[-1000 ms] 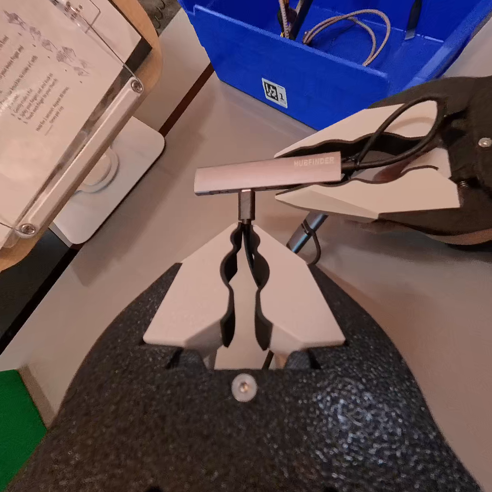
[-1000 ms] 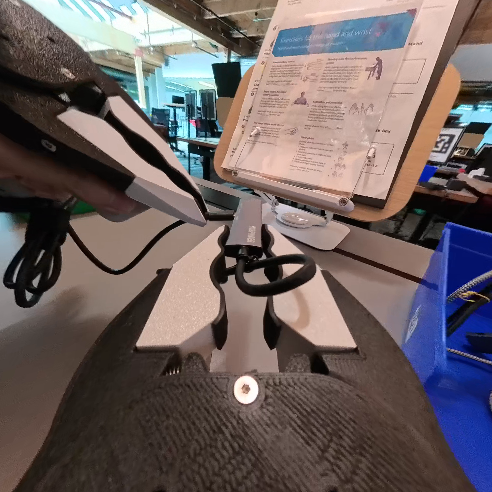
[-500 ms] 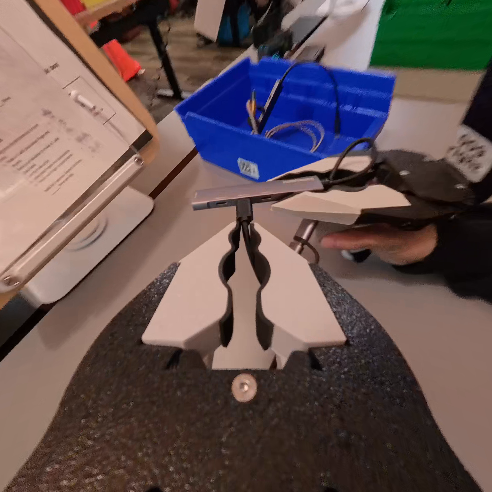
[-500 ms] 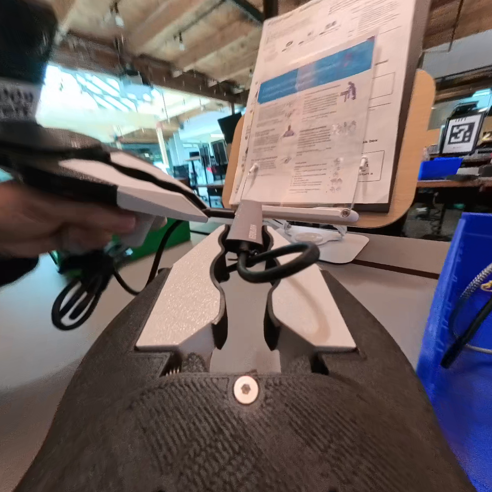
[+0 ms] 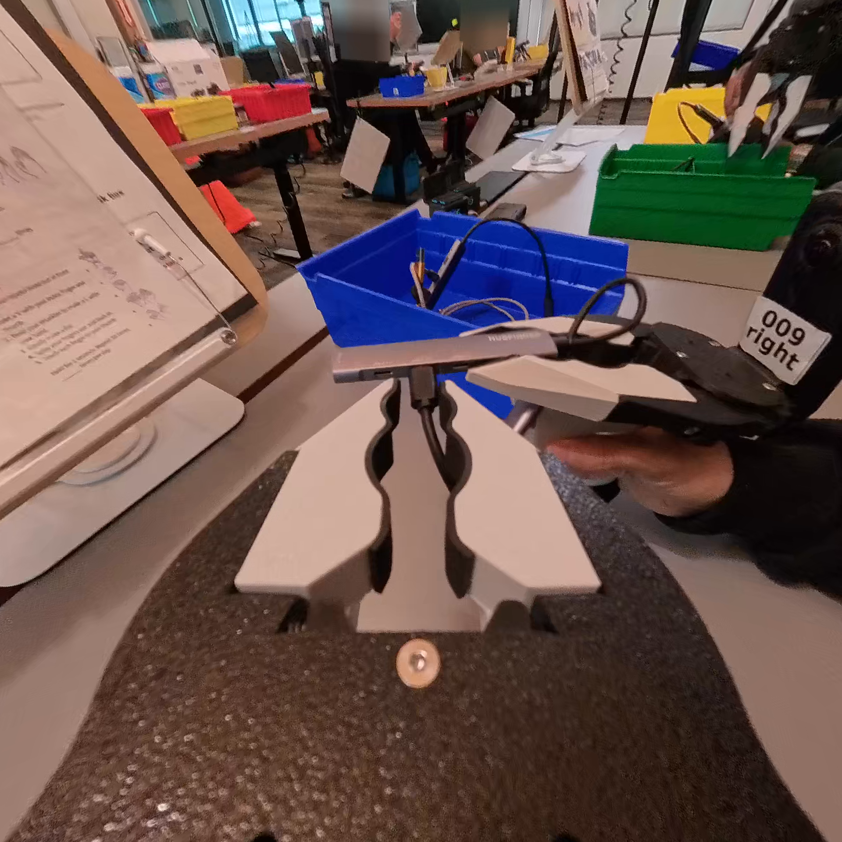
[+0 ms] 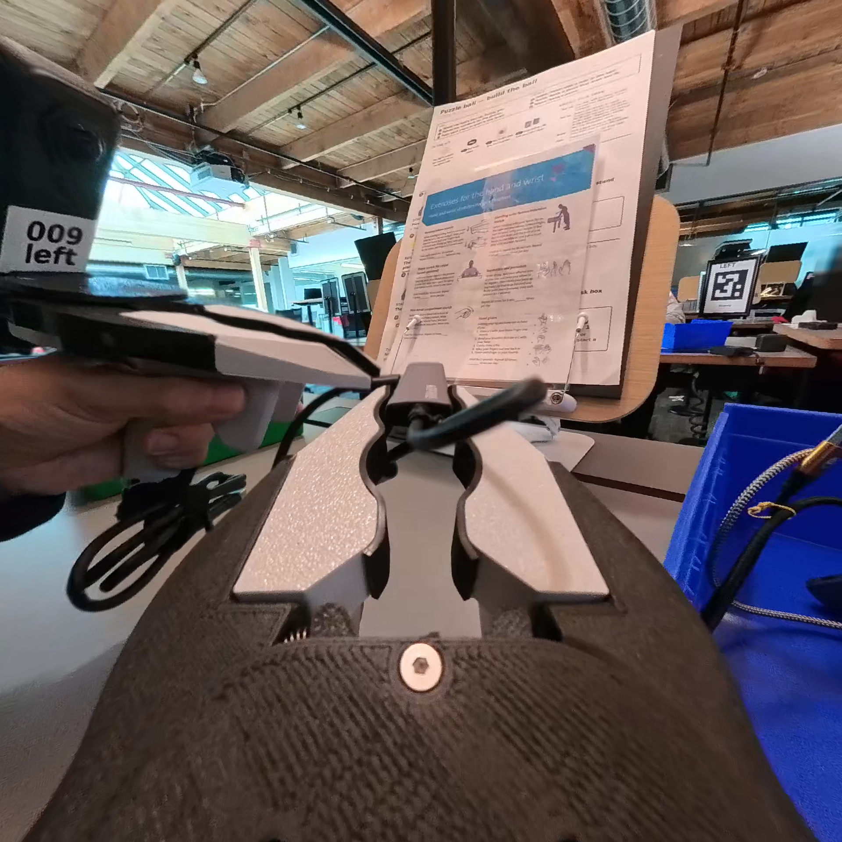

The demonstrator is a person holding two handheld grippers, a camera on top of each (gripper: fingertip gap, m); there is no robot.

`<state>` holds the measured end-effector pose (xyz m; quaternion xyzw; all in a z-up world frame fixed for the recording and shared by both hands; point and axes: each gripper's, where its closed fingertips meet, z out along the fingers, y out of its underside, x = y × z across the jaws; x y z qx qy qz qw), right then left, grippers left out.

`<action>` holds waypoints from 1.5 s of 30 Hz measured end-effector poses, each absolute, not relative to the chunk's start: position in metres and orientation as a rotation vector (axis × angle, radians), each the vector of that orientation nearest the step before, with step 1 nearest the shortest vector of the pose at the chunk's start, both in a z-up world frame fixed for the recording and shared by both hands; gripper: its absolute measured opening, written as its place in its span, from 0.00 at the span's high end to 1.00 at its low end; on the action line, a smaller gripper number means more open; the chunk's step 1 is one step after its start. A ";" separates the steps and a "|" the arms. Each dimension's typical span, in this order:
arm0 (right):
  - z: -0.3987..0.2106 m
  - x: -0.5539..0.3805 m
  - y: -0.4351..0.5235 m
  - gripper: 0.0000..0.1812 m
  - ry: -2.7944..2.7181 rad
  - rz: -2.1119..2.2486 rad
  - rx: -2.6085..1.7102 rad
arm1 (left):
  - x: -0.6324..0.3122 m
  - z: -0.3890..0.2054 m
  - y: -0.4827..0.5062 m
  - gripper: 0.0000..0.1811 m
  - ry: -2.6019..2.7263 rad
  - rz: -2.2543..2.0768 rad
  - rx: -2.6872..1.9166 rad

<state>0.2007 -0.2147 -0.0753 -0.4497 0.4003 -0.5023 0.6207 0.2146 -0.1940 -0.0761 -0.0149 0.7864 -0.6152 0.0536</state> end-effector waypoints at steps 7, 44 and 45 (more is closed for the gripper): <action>-0.075 0.201 -0.214 0.87 0.921 -1.178 -1.047 | 0.213 -0.087 -0.198 0.94 2.424 -1.815 -0.063; -0.084 0.206 -0.210 0.87 0.947 -1.239 -1.193 | 0.216 -0.085 -0.196 0.95 2.192 -1.692 0.130; -0.086 0.207 -0.209 0.87 0.948 -1.230 -1.201 | 0.217 -0.085 -0.195 0.95 2.189 -1.678 0.133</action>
